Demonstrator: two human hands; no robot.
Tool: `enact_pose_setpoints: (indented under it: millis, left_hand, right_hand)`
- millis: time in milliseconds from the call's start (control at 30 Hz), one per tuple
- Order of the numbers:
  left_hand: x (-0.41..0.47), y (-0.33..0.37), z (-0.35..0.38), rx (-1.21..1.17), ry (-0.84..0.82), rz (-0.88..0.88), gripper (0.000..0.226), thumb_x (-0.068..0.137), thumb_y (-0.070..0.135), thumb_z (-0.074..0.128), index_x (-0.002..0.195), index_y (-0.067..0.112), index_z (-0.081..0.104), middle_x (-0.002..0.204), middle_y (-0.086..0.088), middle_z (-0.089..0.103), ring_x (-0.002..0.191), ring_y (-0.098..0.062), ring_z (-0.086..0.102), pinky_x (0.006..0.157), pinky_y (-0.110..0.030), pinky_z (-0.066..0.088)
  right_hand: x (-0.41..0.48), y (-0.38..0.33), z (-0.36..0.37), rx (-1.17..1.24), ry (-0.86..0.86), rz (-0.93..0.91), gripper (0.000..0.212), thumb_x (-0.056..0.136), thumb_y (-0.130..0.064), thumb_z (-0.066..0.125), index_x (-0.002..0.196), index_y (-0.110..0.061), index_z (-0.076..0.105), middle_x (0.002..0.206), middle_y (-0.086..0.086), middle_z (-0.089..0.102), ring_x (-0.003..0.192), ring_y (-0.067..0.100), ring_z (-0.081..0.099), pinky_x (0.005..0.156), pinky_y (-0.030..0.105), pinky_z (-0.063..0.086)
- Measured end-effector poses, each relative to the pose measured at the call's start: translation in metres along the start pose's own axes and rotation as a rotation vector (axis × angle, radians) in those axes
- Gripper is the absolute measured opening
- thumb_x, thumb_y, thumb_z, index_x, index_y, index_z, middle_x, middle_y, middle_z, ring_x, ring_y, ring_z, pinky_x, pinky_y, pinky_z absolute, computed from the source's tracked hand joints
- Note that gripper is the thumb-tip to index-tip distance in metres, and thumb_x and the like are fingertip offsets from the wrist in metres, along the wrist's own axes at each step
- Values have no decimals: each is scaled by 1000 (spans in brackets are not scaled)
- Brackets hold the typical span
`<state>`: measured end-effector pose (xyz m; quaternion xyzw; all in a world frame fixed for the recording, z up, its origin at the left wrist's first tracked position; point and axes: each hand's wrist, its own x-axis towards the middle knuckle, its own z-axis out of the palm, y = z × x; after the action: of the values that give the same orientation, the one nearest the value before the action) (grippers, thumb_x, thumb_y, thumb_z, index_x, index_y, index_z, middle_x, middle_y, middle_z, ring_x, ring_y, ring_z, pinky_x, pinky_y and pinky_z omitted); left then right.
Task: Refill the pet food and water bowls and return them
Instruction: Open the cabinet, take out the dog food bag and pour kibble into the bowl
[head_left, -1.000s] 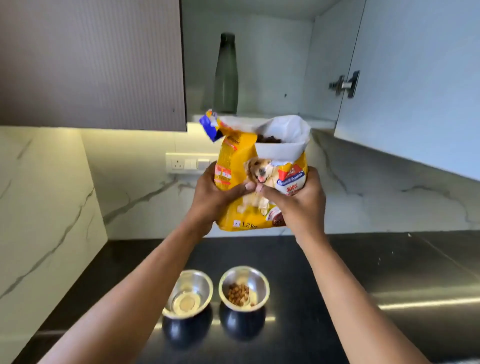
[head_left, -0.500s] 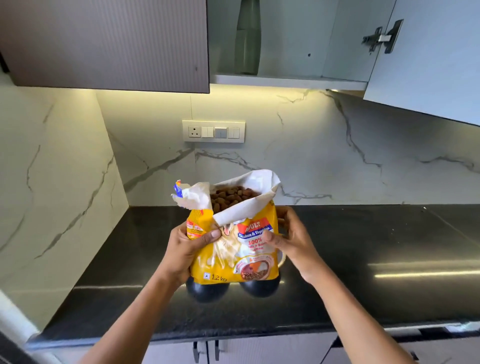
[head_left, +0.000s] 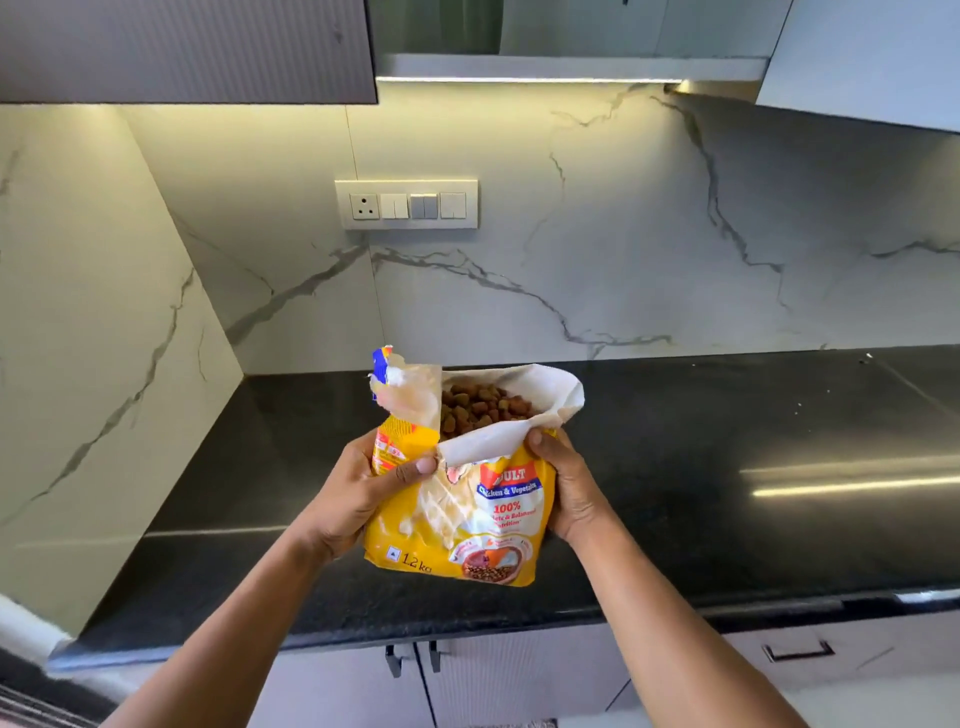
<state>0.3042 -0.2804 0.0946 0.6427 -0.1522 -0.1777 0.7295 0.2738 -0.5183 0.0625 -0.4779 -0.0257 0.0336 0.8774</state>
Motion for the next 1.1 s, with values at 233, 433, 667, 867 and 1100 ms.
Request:
enact_pose_setpoints:
  millis: [233, 433, 667, 867, 1100]
  left_hand:
    - [21, -10, -1, 119, 87, -27, 91, 46, 52, 96, 120, 17, 59, 106, -14, 74, 96, -35, 74, 78, -45, 63]
    - [25, -24, -4, 186, 200, -78, 93, 41, 61, 94, 113, 11, 63, 98, -11, 78, 89, -33, 76, 69, -36, 63]
    - [34, -28, -11, 239, 151, -142, 90, 43, 60, 93, 114, 13, 64, 103, -11, 76, 93, -31, 76, 74, -39, 63]
    - [47, -34, -13, 251, 116, -191, 95, 40, 62, 93, 115, 11, 65, 104, -11, 76, 94, -33, 75, 75, -41, 63]
    - [63, -39, -10, 288, 62, -221, 83, 44, 57, 92, 113, 17, 67, 102, -9, 78, 93, -30, 76, 71, -36, 63]
  right_hand:
    - [32, 34, -21, 135, 13, 142, 95, 46, -49, 102, 124, -9, 65, 108, 18, 78, 93, 31, 77, 80, 45, 65]
    - [48, 72, -36, 282, 16, 215, 93, 51, -42, 102, 128, -9, 63, 111, 17, 78, 96, 32, 77, 80, 45, 65]
    - [51, 97, -43, 438, 9, 236, 94, 55, -38, 101, 133, -9, 58, 113, 18, 77, 98, 33, 77, 80, 46, 65]
    - [54, 108, -51, 467, 61, 233, 90, 60, -38, 99, 135, -7, 60, 117, 20, 75, 103, 35, 76, 83, 48, 64]
    - [52, 119, -60, 535, 76, 218, 73, 66, -37, 96, 128, -8, 69, 117, 20, 75, 104, 35, 75, 86, 49, 63]
